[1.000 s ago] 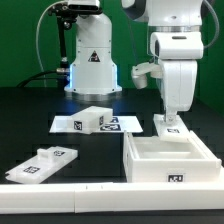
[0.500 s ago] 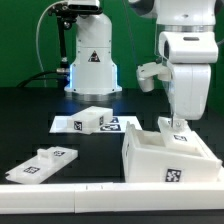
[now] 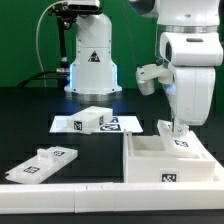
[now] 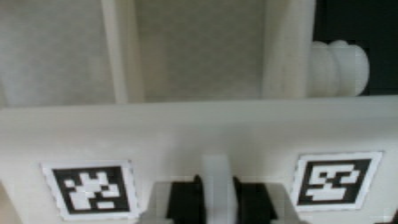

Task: Assemble cabinet

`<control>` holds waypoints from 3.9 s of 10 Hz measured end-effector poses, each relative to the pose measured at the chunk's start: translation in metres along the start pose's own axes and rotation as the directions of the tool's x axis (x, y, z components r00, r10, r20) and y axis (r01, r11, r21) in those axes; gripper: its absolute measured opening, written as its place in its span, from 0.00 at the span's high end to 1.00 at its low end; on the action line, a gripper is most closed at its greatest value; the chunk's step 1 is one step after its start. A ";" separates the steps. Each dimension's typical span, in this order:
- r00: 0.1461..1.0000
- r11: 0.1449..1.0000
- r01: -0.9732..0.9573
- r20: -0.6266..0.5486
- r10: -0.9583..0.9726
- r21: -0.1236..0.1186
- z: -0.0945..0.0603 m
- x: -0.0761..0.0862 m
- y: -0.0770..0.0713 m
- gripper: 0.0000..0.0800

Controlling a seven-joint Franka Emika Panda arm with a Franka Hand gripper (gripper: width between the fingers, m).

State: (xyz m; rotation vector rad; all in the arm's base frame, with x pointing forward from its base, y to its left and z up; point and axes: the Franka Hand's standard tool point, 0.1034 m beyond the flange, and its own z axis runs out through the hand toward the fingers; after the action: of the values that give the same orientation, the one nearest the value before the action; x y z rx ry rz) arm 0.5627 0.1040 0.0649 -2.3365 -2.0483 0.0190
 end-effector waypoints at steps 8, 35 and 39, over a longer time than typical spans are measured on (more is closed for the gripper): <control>0.999 0.993 0.026 0.043 -0.031 0.117 -0.001 0.000 0.033 0.92; 0.976 0.977 -0.212 -0.050 0.211 -0.023 -0.026 -0.144 0.057 0.01; 0.952 0.953 -0.301 -0.060 0.299 -0.027 -0.007 -0.195 0.051 0.01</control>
Offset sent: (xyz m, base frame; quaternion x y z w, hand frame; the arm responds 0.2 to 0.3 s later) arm 0.0397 0.0116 -0.0016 0.0199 -0.0027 -0.0079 0.9998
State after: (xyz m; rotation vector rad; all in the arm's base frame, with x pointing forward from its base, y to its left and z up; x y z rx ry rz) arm 0.5879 -0.0959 0.0671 -2.6142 -1.6634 -0.0743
